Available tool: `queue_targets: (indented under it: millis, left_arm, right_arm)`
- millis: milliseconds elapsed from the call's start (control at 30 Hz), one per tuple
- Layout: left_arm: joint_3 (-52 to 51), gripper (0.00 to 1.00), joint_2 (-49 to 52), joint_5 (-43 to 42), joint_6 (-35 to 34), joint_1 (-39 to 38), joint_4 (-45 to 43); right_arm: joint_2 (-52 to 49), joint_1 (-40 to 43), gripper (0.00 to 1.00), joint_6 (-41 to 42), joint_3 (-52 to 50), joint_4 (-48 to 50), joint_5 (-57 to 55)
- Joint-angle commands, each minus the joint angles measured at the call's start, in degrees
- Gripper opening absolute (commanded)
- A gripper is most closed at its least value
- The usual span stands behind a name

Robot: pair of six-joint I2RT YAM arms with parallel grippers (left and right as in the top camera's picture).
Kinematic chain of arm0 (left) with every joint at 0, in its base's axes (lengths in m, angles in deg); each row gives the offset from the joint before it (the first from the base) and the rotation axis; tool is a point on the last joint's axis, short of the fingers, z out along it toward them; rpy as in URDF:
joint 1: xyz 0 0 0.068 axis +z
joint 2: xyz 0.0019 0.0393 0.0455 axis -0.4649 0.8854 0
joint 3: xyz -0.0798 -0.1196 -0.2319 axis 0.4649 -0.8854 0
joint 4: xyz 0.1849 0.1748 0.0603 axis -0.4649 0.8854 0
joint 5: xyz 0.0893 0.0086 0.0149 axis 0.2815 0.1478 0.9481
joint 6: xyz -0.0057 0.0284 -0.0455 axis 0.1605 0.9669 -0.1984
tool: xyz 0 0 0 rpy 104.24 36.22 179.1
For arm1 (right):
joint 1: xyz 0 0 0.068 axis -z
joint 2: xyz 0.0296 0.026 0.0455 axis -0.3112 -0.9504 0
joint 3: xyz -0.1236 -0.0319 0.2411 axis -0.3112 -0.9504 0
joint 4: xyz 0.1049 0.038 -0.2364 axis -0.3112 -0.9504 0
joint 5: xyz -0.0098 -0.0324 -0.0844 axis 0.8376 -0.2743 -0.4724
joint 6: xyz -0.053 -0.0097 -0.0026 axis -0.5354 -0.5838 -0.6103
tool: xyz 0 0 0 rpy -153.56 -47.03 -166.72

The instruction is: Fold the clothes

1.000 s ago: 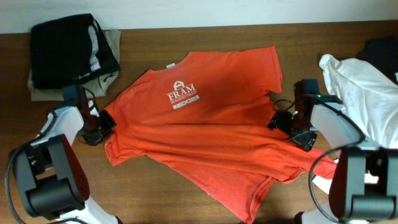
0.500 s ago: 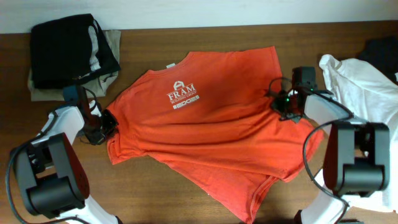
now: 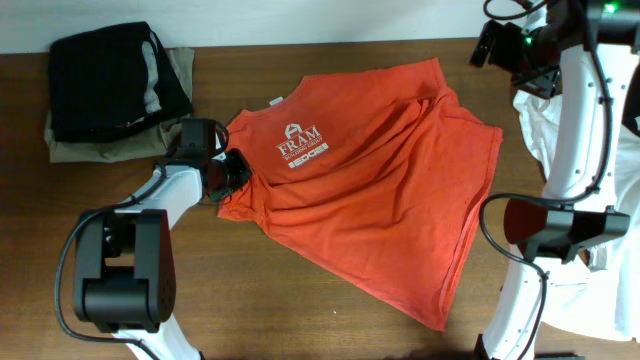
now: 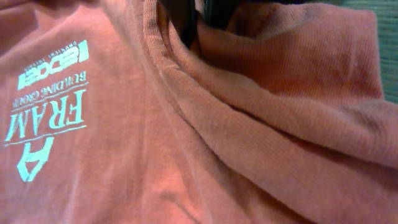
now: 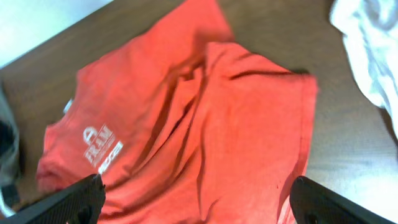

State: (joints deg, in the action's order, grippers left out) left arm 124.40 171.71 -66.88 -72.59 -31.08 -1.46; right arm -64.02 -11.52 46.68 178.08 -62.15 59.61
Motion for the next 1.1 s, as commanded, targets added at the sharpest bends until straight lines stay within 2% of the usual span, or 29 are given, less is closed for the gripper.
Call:
queue_targets:
  millis: [0, 100, 167, 267, 400, 533, 600, 733, 933, 1067]
  left_arm:
    - [0.0, 0.08, 0.5, 1.8, -0.8, 0.2, 0.4]
    - [0.0, 0.08, 0.5, 1.8, 0.4, 0.2, 2.2]
    - [0.0, 0.08, 0.5, 1.8, 0.8, 0.2, 3.6]
    - [0.0, 0.08, 0.5, 1.8, 0.7, 0.5, 4.4]
    - [0.0, 0.08, 0.5, 1.8, 0.7, 1.5, 4.8]
    - [0.0, 0.08, 0.5, 1.5, 0.7, 1.6, 4.8]
    - [0.0, 0.08, 0.5, 1.4, 0.7, 1.6, 4.8]
    - [0.0, 0.08, 0.5, 1.4, 0.7, 1.6, 4.8]
    - [0.0, 0.08, 0.5, 1.4, 0.7, 2.1, 5.4]
    - [0.0, 0.08, 0.5, 1.4, 0.7, 2.3, 5.6]
  right_arm:
    - [2.0, -3.6, 0.99, 3.0, -1.8, -0.4, 0.5]
    - [5.7, -4.9, 0.99, 4.4, -1.9, -0.4, -1.9]
    - [14.4, -6.2, 0.99, 3.5, -7.3, -0.4, -2.4]
    - [31.8, -8.7, 0.99, 4.3, -30.0, -0.4, -9.0]
    - [52.1, -11.7, 0.99, 9.2, -66.2, 0.9, -9.4]
    - [65.2, -12.3, 0.99, 19.8, -96.7, 10.4, -6.6]
    - [67.3, -12.3, 0.99, 21.6, -108.8, 18.9, -1.6]
    - [64.3, -12.3, 0.99, 26.3, -123.8, 29.2, 2.2]
    - [63.2, -12.3, 1.0, 26.8, -132.6, 37.0, 3.1]
    - [63.2, -12.3, 0.95, 28.2, -136.4, 41.4, 4.6]
